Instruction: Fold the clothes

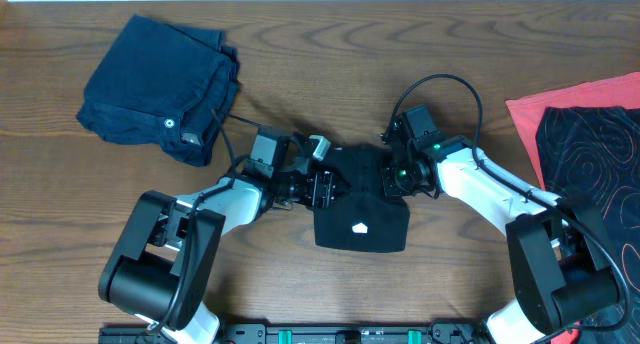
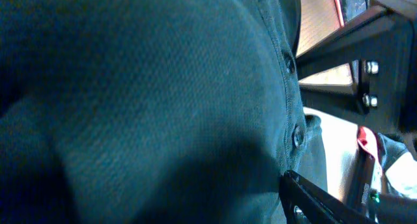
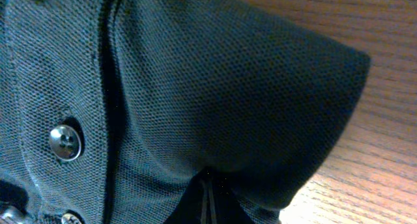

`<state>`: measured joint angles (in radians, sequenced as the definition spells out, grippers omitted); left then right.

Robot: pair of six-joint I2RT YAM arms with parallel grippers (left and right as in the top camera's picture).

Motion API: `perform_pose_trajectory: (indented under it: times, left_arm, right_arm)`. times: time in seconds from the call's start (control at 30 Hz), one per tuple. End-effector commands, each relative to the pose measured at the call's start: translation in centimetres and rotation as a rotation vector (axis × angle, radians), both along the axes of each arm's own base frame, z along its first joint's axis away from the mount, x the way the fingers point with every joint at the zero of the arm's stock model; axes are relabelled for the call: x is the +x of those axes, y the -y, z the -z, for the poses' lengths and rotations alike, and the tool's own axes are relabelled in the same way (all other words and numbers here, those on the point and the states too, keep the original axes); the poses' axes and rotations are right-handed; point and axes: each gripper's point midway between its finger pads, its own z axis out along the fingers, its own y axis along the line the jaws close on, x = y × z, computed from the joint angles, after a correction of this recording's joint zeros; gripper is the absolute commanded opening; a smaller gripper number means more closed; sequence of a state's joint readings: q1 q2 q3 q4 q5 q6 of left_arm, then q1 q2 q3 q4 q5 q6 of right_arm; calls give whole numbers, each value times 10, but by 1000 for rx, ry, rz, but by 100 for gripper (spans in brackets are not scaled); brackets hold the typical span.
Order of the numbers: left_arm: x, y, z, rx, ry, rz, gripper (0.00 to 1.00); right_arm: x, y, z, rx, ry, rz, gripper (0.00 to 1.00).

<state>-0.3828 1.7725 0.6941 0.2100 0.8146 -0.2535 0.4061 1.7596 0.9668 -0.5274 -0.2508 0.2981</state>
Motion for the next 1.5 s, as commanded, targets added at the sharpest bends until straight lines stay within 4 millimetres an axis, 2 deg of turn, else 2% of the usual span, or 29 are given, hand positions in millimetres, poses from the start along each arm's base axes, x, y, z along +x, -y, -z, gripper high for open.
perform_pose_trajectory:
  times: [0.0, 0.1, 0.13, 0.17, 0.2, 0.3, 0.47, 0.57, 0.6, 0.63, 0.67, 0.83, 0.93, 1.0, 1.07, 1.17, 1.23, 1.27, 1.37, 1.47]
  left_arm:
    - [0, 3, 9, 14, -55, -57, 65]
    - [2, 8, 5, -11, -78, -86, 43]
    - [3, 9, 5, -15, -86, -93, 29]
    - [3, 9, 5, -16, -91, -97, 10]
    - [3, 9, 5, -16, -92, -98, 6]
    - [3, 9, 4, -19, -94, -97, 6]
    - [7, 15, -19, -129, -74, -50, 6]
    - [20, 18, -56, -232, -56, -26, 6]
    - [26, 18, -71, -267, -42, -17, 6]
    - [36, 16, -98, -317, -9, -8, 6]
    - [41, 15, -109, -334, 8, -7, 6]
    - [83, -14, -190, -416, 183, -57, 6]
    - [111, -47, -231, -434, 271, -147, 6]
    - [136, -79, -249, -420, 322, -271, 6]
    - [162, -123, -260, -412, 333, -440, 6]
    - [184, -191, -271, -399, 359, -647, 6]
    - [193, -238, -270, -380, 368, -799, 6]
    - [197, -263, -266, -362, 362, -889, 6]
    - [202, -323, -244, -298, 328, -1113, 6]
    - [208, -356, -221, -279, 294, -1231, 6]
  right_arm:
    - [-21, 9, 32, -59, -92, -22, 1]
    - [-22, 10, 32, -60, -96, -22, 1]
    - [-23, 10, 32, -61, -97, -22, 1]
    - [-23, 10, 32, -62, -99, -22, 1]
    - [-25, 11, 32, -64, -105, -22, 1]
    - [-31, 13, 24, -68, -123, -22, 1]
    - [-36, 18, -14, -51, -76, -23, 1]
    - [-29, 21, -48, -10, 18, 0, 1]
    - [-26, 23, -62, 8, 56, 22, 1]
    - [-21, 28, -81, 37, 106, 71, 1]
    - [-19, 30, -89, 50, 127, 90, 1]
    - [-12, 49, -139, 125, 265, 214, 1]
    - [-14, 54, -153, 139, 307, 227, 1]
    - [-16, 54, -153, 138, 304, 227, 1]
    - [-17, 56, -150, 128, 288, 229, 1]
    - [-18, 56, -143, 114, 262, 230, 1]
    - [-18, 56, -138, 108, 247, 231, 1]
    - [-17, 56, -135, 104, 238, 231, 1]
    - [-17, 56, -128, 94, 211, 232, 1]
    - [-19, 56, -121, 83, 184, 232, 1]
